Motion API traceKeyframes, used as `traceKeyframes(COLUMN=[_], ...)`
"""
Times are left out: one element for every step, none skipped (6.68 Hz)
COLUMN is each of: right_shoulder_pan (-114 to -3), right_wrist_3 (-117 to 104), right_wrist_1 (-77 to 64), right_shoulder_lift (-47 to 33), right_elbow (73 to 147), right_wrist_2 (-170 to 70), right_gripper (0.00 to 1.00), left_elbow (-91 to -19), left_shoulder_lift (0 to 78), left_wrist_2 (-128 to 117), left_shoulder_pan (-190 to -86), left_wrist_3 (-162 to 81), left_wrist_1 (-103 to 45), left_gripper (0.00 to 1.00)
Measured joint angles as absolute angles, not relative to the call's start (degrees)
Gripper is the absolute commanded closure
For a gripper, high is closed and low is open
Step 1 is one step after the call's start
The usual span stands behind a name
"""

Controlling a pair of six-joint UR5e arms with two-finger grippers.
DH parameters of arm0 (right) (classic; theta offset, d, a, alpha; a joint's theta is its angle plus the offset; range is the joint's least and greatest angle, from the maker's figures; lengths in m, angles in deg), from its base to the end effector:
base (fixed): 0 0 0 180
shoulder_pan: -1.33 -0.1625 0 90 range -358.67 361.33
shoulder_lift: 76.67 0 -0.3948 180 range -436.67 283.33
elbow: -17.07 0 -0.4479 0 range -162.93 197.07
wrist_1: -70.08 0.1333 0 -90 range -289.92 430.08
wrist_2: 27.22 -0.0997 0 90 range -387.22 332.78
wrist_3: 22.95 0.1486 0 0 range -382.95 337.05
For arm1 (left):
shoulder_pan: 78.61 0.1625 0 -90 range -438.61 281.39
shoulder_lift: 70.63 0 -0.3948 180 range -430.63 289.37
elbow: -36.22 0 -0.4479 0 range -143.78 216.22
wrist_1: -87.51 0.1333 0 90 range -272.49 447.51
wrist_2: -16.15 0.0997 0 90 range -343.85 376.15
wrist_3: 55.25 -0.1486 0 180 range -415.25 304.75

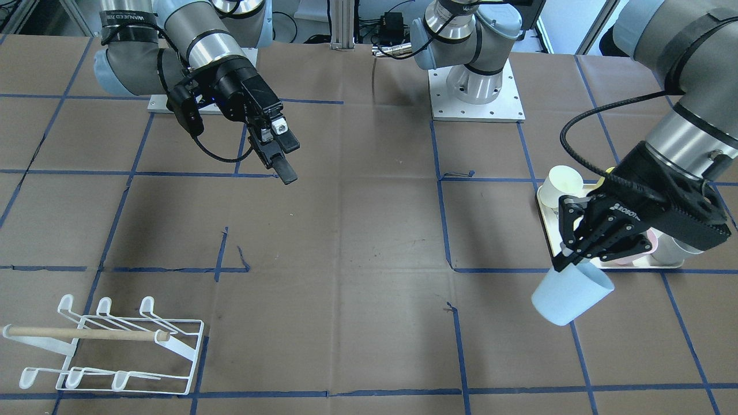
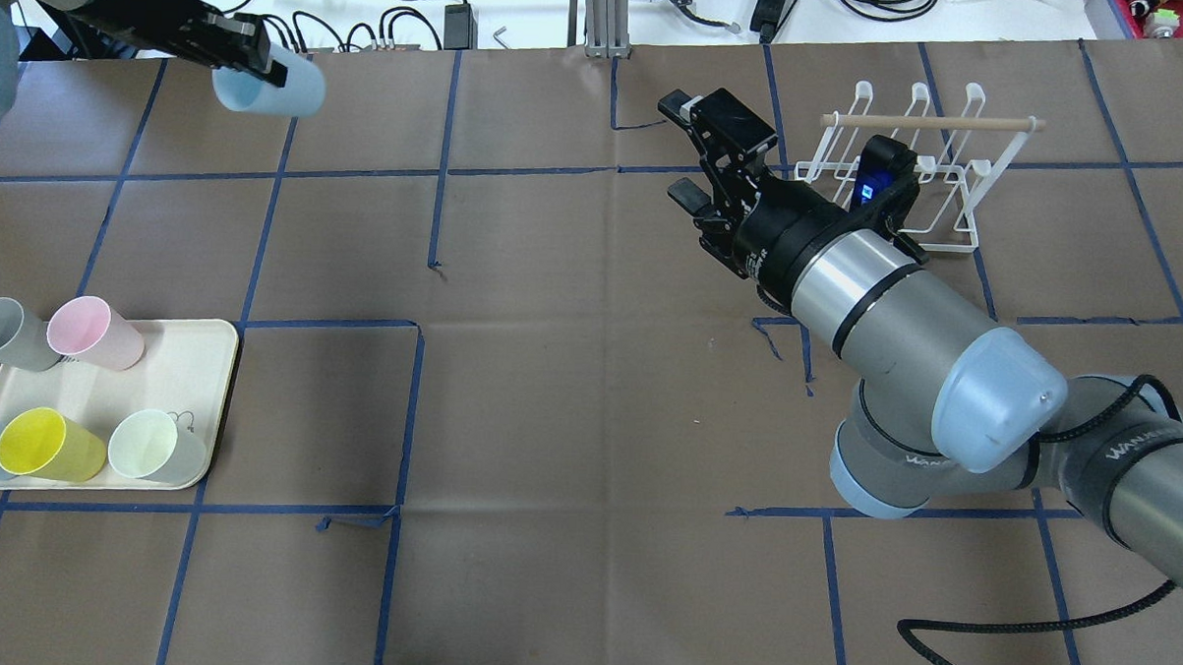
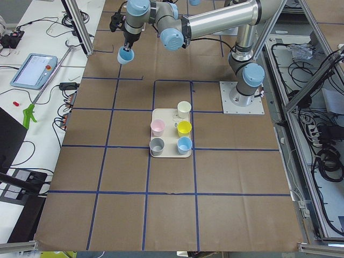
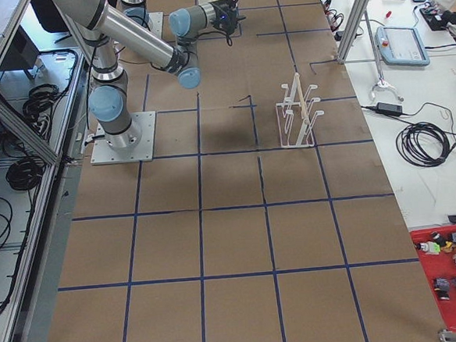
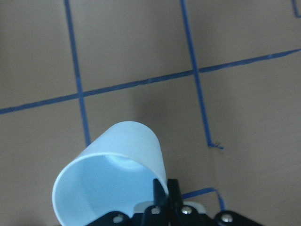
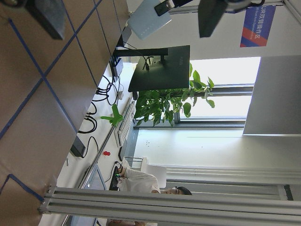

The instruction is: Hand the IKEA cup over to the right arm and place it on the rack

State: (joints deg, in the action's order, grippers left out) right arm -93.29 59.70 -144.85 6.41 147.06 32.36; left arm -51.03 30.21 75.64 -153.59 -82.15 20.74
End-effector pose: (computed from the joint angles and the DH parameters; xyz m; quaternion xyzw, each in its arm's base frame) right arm 0.2481 -0.4812 0.2983 0.3437 0.6866 -0.2989 0.5667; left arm -0.0338 -0.6793 0.3897 -0.1334 -0.9476 0.2120 0.1981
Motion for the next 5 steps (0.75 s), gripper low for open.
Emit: traceKeyframes(right_shoulder_pan=[-93.2,-93.1,-93.0,-92.9,-92.9], right_wrist_3=[59.8,59.8,59.8,59.9,59.9], right_wrist_1=[-144.9,-145.0,-144.9,-144.8,-144.6], right_shoulder_lift=[6.4,6.4,6.3,6.3,6.3], right_elbow=[147.1,147.1,147.2,147.4,147.5], right_wrist_2=[32.5,32.8,33.2,33.4,33.6], right_gripper=[0.00,0.00,0.00,0.00,0.00], left_elbow=[-53.1,-56.5,-61.1,-66.7,-72.3], left_shoulder_lift=[29.8,29.6,29.6,29.5,29.6], left_wrist_2=[65.1,55.7,48.5,43.3,39.3], left_shoulder_pan=[-153.7,-153.9,-154.0,-154.1,-154.2], left_wrist_3=[-82.2,-82.3,-82.2,-82.1,-81.8], left_wrist_1=[25.6,32.8,42.0,52.5,63.0], left_gripper=[0.99,0.99,0.98,0.97,0.97])
